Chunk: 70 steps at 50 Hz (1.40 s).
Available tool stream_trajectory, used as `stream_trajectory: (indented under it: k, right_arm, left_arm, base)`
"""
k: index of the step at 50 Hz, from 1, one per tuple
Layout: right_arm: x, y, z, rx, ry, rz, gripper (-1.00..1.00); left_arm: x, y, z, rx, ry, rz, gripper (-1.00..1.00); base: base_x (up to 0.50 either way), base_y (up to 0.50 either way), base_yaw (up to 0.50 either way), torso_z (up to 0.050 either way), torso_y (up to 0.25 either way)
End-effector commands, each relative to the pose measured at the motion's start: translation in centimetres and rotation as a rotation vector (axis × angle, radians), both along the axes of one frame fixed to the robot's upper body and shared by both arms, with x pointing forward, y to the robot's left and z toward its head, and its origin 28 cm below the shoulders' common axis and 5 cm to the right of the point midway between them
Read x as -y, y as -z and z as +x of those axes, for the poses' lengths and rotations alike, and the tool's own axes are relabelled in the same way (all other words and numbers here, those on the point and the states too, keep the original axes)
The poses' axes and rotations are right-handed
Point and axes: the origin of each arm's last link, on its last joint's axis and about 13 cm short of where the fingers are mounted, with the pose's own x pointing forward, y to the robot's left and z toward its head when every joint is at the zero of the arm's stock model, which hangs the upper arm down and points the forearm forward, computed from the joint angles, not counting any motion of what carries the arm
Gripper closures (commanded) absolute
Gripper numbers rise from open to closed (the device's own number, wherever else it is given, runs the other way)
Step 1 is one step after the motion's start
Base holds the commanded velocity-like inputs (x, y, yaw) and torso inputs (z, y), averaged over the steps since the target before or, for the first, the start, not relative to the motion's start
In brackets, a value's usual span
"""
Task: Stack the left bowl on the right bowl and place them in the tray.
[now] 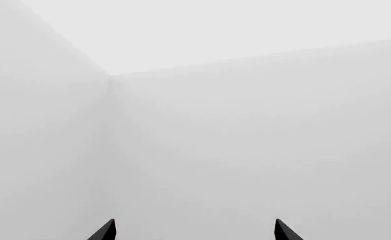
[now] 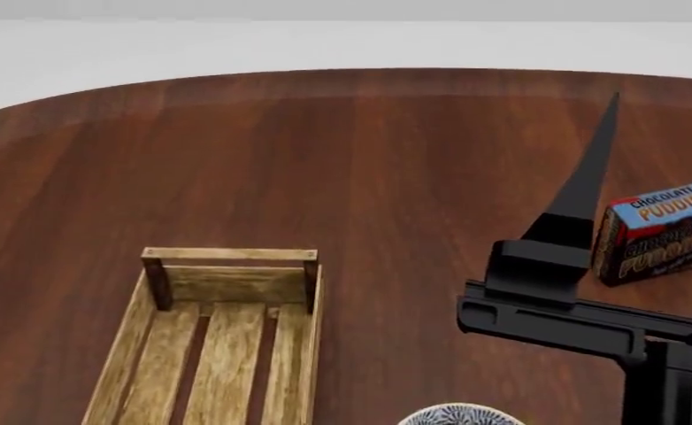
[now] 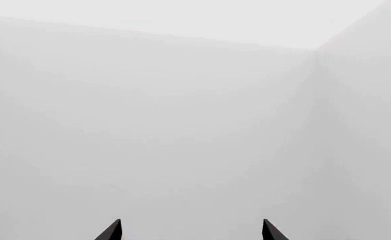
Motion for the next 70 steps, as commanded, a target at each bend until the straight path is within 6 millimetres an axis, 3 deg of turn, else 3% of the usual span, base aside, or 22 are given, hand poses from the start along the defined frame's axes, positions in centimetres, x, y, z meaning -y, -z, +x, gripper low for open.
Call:
stream_trajectory:
  k: [1,42,50,60,70]
  right_arm:
    - [0.1,0.1,-0.1,0.007,-0.001,0.004,-1.00]
    - [-0.2,-0.1,-0.1,0.014,-0.008,0.005,-1.00]
    - [-0.2,-0.2,0.2,0.004,-0.013,0.011,-1.00]
    - [0.2,-0.5,0.3,-0.040,-0.025,-0.010,-1.00]
    - [0.5,-0.8,0.7,-0.101,-0.041,-0.047,-1.00]
  left_arm:
    - [-0.2,-0.1,0.1,-0.012,-0.020,0.008,-1.00]
    - [-0.7,-0.6,-0.3,0.020,-0.021,0.006,-1.00]
    - [-1.8,-1.0,-1.1,0.089,-0.010,-0.039,-1.00]
    - [-3.5,-2.2,-1.8,0.114,-0.122,-0.032,-1.00]
    - [-4.5,-1.3,-2.1,0.141,-0.195,-0.062,-1.00]
  base:
    - [0.00,0.00,0.00,0.000,-0.119]
    - [0.00,0.00,0.00,0.000,-0.101]
    - [0.00,0.00,0.00,0.000,0.000]
    - [0.00,0.00,0.00,0.000,0.000]
    - [0.00,0.00,0.00,0.000,0.000]
